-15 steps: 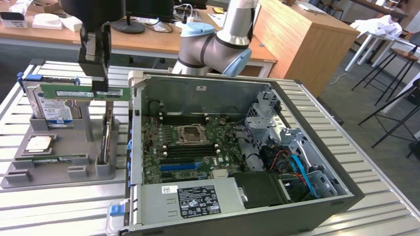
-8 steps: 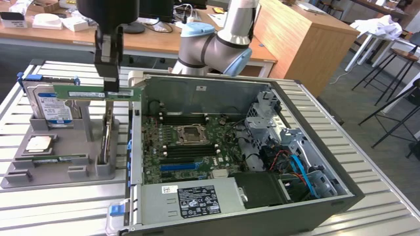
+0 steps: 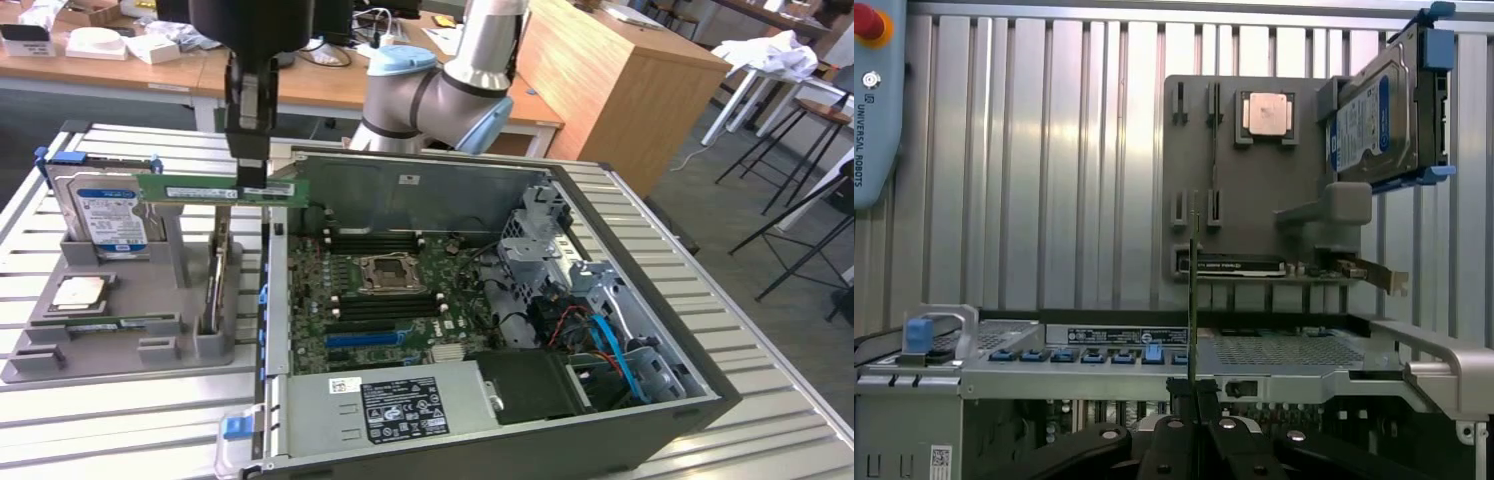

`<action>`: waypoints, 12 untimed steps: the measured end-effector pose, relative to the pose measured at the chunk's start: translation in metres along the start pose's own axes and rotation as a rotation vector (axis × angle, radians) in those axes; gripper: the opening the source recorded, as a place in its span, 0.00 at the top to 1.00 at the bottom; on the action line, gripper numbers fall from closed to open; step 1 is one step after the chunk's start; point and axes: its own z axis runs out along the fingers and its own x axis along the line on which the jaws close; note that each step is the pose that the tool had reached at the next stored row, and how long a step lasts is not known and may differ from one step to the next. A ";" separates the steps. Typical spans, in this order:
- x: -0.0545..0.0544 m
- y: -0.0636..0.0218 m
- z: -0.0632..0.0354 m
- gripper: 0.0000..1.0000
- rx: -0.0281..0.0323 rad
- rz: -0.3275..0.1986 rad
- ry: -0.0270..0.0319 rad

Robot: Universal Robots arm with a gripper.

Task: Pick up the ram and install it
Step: 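Pick up the ram and move it above insertion slot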

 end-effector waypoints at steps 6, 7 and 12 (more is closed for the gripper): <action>0.000 -0.0140 -0.0005 0.89 0.0000 0.000 0.0000; 0.000 -0.0163 -0.0005 0.89 0.0000 0.000 0.0000; 0.000 -0.0284 -0.0010 0.89 0.0001 0.000 0.0000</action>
